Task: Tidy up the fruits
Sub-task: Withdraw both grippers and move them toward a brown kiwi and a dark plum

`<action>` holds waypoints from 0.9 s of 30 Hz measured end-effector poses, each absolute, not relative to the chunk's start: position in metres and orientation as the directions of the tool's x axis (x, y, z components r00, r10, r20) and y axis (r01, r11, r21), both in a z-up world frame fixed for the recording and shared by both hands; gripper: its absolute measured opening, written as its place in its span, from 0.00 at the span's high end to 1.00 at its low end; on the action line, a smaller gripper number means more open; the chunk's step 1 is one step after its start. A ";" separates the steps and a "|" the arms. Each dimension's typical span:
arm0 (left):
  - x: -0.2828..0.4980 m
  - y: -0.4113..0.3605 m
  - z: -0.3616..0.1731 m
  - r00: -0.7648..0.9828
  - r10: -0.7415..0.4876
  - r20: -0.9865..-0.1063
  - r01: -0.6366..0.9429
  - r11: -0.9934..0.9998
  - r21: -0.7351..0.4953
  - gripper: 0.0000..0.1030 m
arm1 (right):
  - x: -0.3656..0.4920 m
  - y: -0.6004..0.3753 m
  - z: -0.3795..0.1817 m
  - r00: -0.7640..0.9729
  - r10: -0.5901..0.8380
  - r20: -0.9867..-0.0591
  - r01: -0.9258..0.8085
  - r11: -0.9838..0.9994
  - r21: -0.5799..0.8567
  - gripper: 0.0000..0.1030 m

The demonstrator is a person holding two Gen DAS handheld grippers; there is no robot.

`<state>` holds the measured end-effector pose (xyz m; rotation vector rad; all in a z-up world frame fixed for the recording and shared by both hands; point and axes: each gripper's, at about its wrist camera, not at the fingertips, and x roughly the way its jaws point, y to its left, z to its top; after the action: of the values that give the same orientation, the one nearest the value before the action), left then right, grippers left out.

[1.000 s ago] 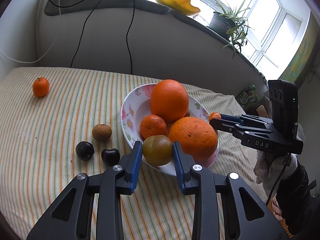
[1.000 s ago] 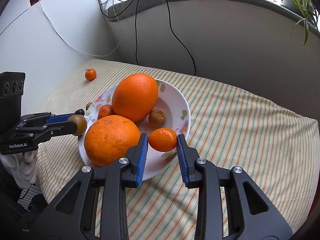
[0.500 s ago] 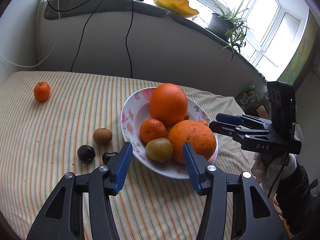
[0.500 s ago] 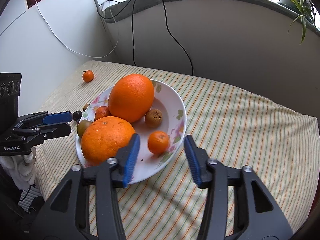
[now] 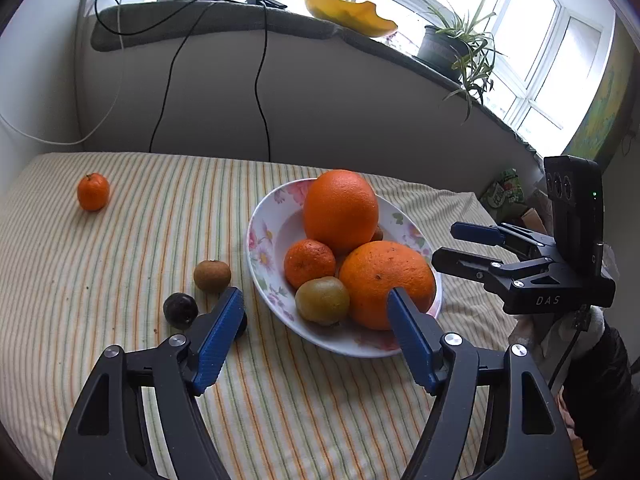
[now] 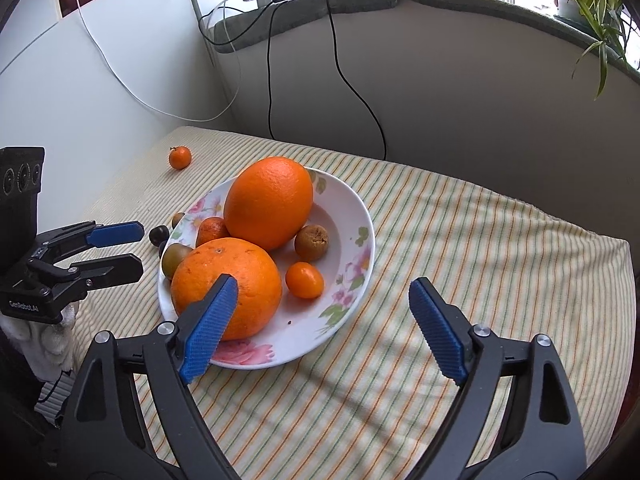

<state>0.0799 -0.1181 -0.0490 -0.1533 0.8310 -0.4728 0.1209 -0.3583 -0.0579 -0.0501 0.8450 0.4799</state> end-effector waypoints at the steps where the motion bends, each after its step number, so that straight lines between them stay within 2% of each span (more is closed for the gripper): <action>1: 0.079 -0.118 -0.048 0.583 -0.455 -0.673 0.343 0.889 -0.304 0.28 | 0.121 -0.358 -0.057 0.565 0.389 -0.728 -0.427 0.892 0.145 0.13; 27: 0.068 -0.100 -0.038 0.637 -0.433 -0.638 0.330 0.901 -0.282 0.28 | 0.111 -0.335 -0.036 0.598 0.371 -0.710 -0.472 0.879 0.063 0.13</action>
<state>0.0678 -0.1003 -0.0382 -0.1442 0.7651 -0.4372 0.1110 -0.3347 -0.0361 -0.1368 0.7907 0.4909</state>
